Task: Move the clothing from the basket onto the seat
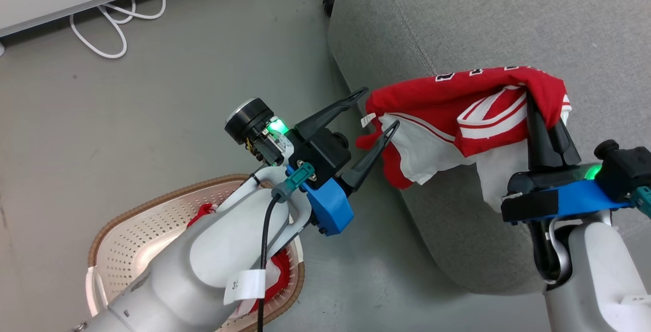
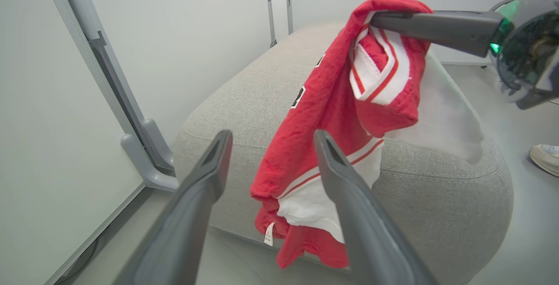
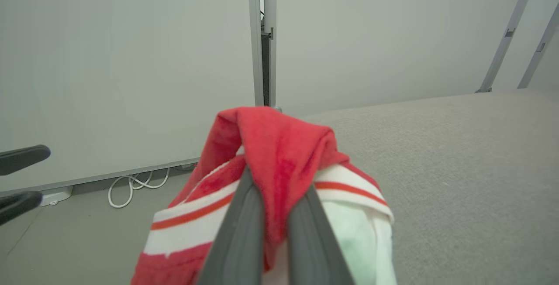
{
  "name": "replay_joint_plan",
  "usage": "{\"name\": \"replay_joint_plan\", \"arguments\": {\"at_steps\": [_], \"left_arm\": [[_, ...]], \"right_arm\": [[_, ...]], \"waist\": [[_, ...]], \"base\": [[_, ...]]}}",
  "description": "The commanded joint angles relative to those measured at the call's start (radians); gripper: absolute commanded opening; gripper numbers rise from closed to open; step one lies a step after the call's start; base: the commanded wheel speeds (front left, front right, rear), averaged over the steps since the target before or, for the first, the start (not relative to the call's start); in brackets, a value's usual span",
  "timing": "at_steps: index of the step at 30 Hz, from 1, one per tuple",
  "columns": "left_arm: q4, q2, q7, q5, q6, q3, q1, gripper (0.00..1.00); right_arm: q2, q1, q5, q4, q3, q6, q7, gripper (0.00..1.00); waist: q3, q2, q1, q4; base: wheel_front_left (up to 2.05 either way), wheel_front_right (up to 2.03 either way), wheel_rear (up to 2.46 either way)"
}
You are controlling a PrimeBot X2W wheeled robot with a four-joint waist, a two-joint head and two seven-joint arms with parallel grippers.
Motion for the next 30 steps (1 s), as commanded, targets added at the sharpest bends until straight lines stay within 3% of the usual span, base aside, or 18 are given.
{"name": "replay_joint_plan", "arguments": {"at_steps": [1,19,30], "left_arm": [[-0.004,0.004,-0.001,0.001,-0.002,-0.004,-0.003,1.0],[-0.004,0.011,-0.014,-0.011,0.008,-0.011,-0.017,1.0],[-0.055,0.06,-0.001,0.002,0.03,-0.002,-0.036,1.0]], "right_arm": [[-0.002,0.016,0.007,-0.011,-0.007,0.0,-0.004,0.0],[-0.002,0.012,0.012,-0.034,-0.026,0.0,-0.004,0.0],[-0.002,-0.214,0.007,-0.105,-0.107,0.0,-0.004,0.0]], "waist": [[0.005,0.0,-0.0001,-0.005],[0.015,0.0,-0.0001,0.006],[0.111,0.0,-0.0001,-0.009]], "base": [[0.0,0.0,0.0],[0.0,0.0,0.0],[0.0,0.0,0.0]]}}
